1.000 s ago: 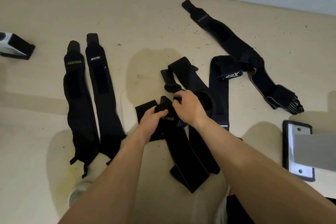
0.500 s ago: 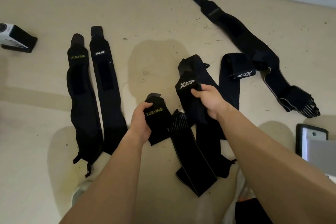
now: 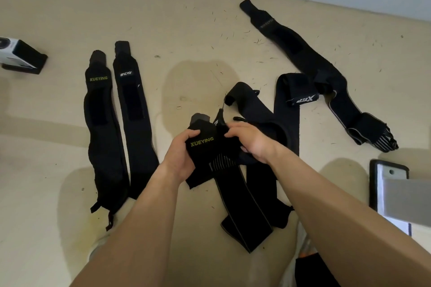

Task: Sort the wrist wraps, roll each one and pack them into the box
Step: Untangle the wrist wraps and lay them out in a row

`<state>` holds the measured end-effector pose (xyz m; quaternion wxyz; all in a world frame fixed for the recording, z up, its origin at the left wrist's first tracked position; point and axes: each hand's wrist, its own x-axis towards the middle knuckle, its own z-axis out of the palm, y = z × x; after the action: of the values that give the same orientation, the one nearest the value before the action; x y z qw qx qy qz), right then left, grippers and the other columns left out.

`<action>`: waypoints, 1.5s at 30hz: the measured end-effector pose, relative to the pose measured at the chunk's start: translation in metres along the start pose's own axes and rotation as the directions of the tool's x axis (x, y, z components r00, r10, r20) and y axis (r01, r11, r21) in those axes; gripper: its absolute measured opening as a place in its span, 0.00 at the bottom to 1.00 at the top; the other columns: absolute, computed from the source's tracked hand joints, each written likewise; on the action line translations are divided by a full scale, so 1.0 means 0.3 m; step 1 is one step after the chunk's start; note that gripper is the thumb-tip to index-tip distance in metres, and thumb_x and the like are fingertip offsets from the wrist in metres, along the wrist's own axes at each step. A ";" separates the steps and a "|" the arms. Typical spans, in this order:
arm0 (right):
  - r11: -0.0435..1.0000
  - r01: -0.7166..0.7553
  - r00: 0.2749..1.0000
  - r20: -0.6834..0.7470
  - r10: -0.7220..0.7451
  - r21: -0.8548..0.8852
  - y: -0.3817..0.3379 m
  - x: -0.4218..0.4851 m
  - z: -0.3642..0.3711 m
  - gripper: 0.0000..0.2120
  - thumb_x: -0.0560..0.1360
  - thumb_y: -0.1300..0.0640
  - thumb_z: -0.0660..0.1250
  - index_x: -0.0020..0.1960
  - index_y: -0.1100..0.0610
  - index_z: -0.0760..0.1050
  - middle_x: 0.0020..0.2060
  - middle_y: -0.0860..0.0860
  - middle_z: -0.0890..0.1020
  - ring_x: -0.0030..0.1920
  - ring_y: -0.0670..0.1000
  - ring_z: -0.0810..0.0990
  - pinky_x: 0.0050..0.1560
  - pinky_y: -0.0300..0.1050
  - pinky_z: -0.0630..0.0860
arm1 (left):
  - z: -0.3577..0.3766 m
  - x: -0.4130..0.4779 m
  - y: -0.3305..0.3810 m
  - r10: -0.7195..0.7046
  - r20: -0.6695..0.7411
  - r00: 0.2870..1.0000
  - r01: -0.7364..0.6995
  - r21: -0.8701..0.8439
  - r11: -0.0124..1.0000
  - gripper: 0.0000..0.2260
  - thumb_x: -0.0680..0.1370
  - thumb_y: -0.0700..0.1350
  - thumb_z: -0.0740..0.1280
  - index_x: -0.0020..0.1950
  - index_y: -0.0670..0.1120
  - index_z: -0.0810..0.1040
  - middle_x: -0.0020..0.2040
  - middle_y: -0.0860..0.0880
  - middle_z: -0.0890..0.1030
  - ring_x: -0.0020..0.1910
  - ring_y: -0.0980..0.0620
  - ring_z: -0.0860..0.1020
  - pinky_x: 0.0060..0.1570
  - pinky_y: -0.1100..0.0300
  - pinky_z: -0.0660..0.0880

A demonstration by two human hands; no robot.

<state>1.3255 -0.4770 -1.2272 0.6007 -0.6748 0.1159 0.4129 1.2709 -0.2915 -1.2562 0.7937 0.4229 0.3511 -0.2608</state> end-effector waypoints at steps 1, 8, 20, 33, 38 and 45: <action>0.997 -0.007 0.998 -0.057 0.002 -0.078 -0.007 0.004 -0.003 0.13 0.79 0.67 0.60 0.40 0.57 0.77 0.33 0.51 0.77 0.33 0.50 0.76 0.31 0.40 0.68 | 0.001 0.000 -0.008 -0.017 -0.007 1.000 0.017 0.005 1.000 0.20 0.81 0.50 0.63 0.67 0.40 0.80 0.58 0.39 0.83 0.55 0.42 0.82 0.55 0.48 0.77; 0.600 -0.052 0.890 -0.310 -0.336 -0.798 0.006 0.048 -0.131 0.16 0.80 0.54 0.60 0.65 0.47 0.79 0.67 0.50 0.76 0.68 0.57 0.72 0.67 0.55 0.71 | 0.009 0.016 -0.015 0.006 -0.061 0.998 -0.007 -0.007 1.000 0.12 0.83 0.47 0.64 0.61 0.44 0.82 0.54 0.43 0.86 0.55 0.43 0.84 0.61 0.46 0.77; 0.507 -0.236 0.934 -0.337 -0.117 -0.829 -0.076 0.174 -0.208 0.14 0.77 0.53 0.62 0.61 0.55 0.76 0.59 0.56 0.80 0.57 0.60 0.79 0.59 0.56 0.78 | 0.161 0.123 -0.039 0.134 -0.107 0.985 -0.094 0.317 0.944 0.11 0.82 0.49 0.67 0.59 0.45 0.82 0.52 0.42 0.85 0.55 0.39 0.84 0.59 0.42 0.81; 0.491 -0.164 0.845 -0.379 -0.378 -0.856 -0.023 0.381 -0.098 0.41 0.74 0.57 0.70 0.80 0.46 0.52 0.70 0.59 0.64 0.65 0.64 0.69 0.53 0.58 0.78 | 0.104 0.179 -0.136 -0.020 -0.124 0.992 0.033 0.107 0.994 0.08 0.83 0.46 0.66 0.57 0.44 0.82 0.45 0.44 0.86 0.46 0.43 0.84 0.58 0.43 0.80; 0.829 0.069 0.798 -0.468 -0.379 -0.555 -0.087 0.341 -0.165 0.22 0.79 0.59 0.61 0.73 0.51 0.69 0.61 0.55 0.79 0.54 0.54 0.77 0.56 0.48 0.75 | 0.098 0.176 -0.126 -0.035 -0.127 0.991 0.047 0.092 0.995 0.07 0.83 0.45 0.66 0.55 0.44 0.82 0.45 0.44 0.85 0.44 0.44 0.84 0.55 0.45 0.80; 0.984 0.087 0.763 -0.624 -0.166 -0.156 -0.168 0.216 -0.307 0.12 0.85 0.55 0.57 0.52 0.60 0.77 0.40 0.56 0.85 0.34 0.52 0.84 0.37 0.47 0.82 | 0.142 0.153 -0.114 -0.021 -0.130 0.991 0.050 0.223 0.974 0.08 0.82 0.47 0.66 0.55 0.44 0.81 0.43 0.45 0.84 0.42 0.45 0.83 0.55 0.46 0.80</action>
<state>1.4379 -0.5257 -1.2422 0.5121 -0.8147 0.2414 0.1255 1.2893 -0.3505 -1.2917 0.7119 0.5195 0.3762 -0.2857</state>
